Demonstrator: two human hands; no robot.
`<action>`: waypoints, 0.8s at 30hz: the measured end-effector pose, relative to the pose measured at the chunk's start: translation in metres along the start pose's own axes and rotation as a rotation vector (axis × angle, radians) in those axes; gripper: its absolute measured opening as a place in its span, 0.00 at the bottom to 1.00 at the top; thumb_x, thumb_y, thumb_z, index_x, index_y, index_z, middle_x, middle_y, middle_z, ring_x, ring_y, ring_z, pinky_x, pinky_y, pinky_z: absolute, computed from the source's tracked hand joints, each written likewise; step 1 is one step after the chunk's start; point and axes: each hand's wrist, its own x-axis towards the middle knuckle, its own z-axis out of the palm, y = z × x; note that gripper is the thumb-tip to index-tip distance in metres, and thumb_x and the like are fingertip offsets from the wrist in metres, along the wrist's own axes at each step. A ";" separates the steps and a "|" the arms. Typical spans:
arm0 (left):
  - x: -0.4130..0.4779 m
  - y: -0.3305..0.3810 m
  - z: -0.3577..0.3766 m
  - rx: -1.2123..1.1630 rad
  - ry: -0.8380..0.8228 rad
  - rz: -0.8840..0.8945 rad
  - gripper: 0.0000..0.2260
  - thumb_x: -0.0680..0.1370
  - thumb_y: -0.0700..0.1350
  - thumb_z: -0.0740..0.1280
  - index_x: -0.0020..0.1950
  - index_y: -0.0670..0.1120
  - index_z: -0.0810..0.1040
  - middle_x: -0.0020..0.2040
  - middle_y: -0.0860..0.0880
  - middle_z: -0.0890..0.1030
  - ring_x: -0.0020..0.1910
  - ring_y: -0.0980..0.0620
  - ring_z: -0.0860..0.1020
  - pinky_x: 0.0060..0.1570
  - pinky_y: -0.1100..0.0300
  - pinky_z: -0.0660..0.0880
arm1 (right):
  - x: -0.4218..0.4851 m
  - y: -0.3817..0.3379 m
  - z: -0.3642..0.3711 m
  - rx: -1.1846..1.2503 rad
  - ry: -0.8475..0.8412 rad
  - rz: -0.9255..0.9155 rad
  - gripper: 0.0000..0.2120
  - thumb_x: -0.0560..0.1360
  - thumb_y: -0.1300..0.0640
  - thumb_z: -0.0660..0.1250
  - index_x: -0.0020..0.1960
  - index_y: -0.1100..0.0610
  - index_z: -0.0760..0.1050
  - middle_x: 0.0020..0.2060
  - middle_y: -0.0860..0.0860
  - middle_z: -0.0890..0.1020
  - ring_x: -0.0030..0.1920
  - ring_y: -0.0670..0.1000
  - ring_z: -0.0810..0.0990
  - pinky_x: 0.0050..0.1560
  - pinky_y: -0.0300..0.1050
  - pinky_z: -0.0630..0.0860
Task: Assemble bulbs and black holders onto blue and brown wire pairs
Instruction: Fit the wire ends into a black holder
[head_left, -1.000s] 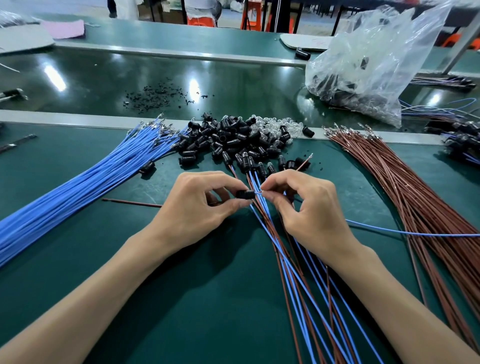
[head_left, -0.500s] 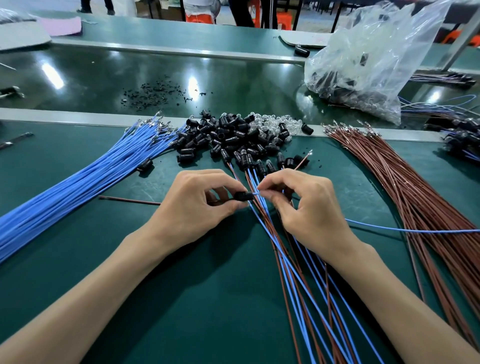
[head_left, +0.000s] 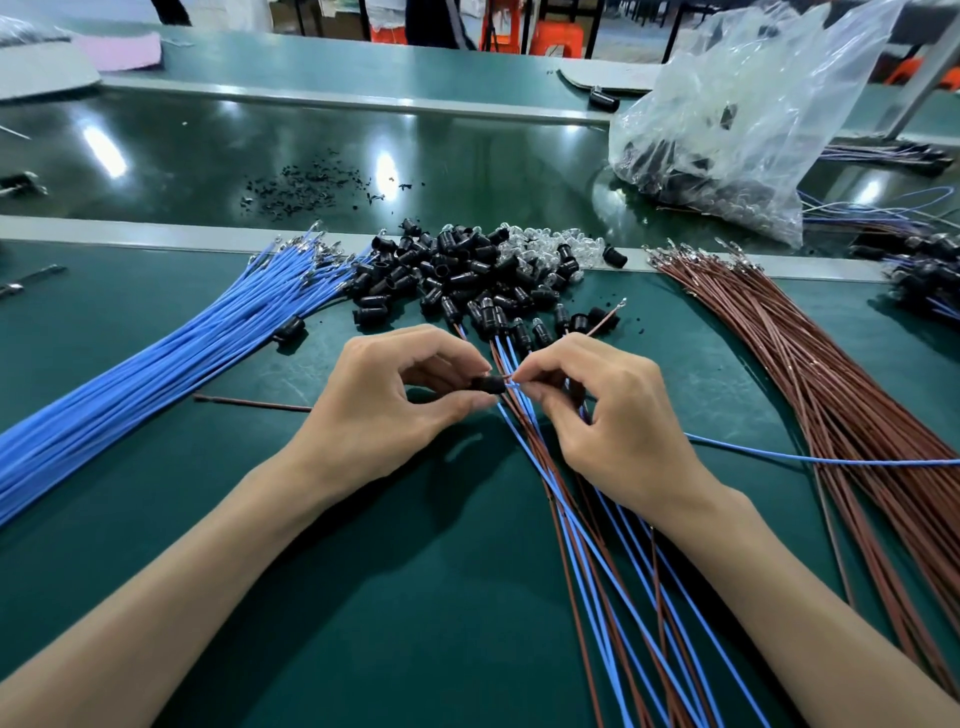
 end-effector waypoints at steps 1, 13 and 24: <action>0.000 0.000 0.000 -0.001 0.001 0.003 0.09 0.67 0.37 0.77 0.44 0.44 0.81 0.41 0.49 0.83 0.38 0.54 0.82 0.47 0.58 0.80 | 0.000 0.000 0.000 0.006 -0.003 0.003 0.08 0.70 0.74 0.70 0.44 0.64 0.80 0.38 0.53 0.81 0.38 0.43 0.74 0.42 0.26 0.68; -0.001 0.002 -0.001 -0.077 0.021 0.101 0.15 0.66 0.38 0.76 0.49 0.49 0.79 0.47 0.48 0.82 0.43 0.52 0.82 0.50 0.63 0.78 | 0.001 -0.002 0.000 0.009 0.052 0.029 0.10 0.71 0.73 0.70 0.50 0.63 0.80 0.40 0.51 0.80 0.41 0.44 0.76 0.46 0.25 0.69; -0.004 0.009 0.002 -0.035 0.209 0.062 0.13 0.62 0.46 0.77 0.44 0.49 0.80 0.37 0.55 0.83 0.28 0.58 0.80 0.34 0.67 0.77 | 0.002 -0.001 0.000 -0.043 0.053 -0.003 0.06 0.71 0.66 0.73 0.48 0.62 0.83 0.37 0.54 0.79 0.37 0.46 0.73 0.41 0.26 0.67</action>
